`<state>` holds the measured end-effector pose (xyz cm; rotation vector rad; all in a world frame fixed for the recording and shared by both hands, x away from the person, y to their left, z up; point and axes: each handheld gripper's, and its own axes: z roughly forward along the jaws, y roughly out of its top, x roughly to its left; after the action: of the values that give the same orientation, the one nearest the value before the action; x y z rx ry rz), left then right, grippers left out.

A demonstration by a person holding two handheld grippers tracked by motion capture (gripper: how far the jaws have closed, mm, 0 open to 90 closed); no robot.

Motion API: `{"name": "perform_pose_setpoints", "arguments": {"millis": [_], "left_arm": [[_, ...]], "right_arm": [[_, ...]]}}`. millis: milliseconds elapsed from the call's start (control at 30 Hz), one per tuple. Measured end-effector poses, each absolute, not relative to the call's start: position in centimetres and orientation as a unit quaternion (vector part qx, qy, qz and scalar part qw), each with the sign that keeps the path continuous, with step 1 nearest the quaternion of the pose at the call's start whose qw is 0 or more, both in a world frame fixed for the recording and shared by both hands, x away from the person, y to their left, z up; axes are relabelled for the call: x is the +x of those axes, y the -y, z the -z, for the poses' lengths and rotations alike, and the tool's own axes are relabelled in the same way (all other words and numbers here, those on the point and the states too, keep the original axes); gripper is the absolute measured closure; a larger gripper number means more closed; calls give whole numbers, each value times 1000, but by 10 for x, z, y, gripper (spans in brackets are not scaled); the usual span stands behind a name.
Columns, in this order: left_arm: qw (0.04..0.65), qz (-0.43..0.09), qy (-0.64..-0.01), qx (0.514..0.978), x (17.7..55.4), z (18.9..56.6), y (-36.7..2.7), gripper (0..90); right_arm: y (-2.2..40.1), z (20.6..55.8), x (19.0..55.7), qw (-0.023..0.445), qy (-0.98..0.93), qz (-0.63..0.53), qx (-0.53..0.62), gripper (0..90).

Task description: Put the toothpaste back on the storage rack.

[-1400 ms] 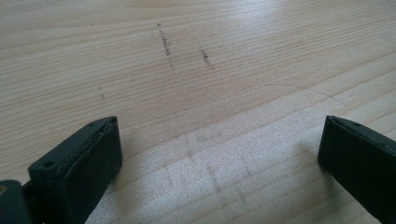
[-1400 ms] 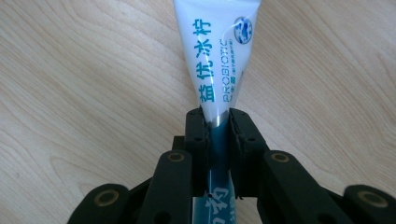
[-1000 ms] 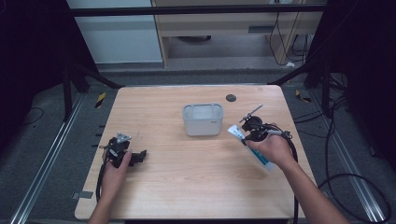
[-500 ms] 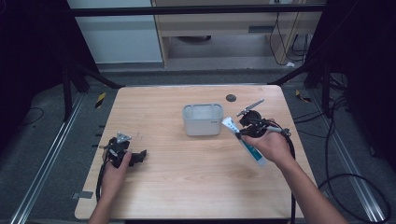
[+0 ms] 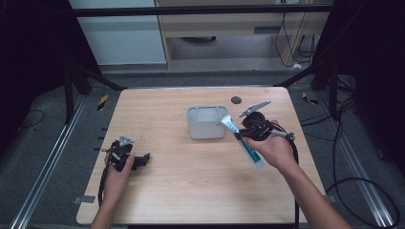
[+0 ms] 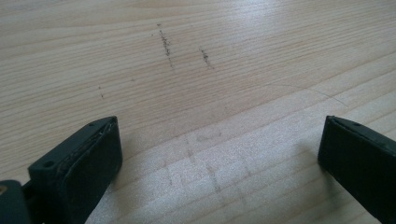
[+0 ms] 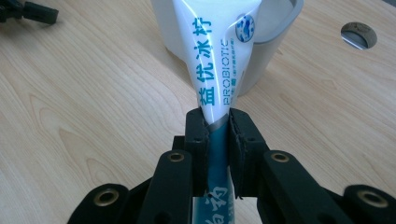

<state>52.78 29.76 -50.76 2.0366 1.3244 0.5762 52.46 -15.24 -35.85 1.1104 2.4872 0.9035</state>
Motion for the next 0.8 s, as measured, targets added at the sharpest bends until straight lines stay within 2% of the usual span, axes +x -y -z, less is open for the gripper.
{"name": "perform_pose_setpoints", "arguments": {"millis": [800], "left_arm": [[318, -219, -504, 772, 528, 508, -297, 0]], "right_arm": [[112, 348, 518, 162, -825, -383, 384, 789]]}}
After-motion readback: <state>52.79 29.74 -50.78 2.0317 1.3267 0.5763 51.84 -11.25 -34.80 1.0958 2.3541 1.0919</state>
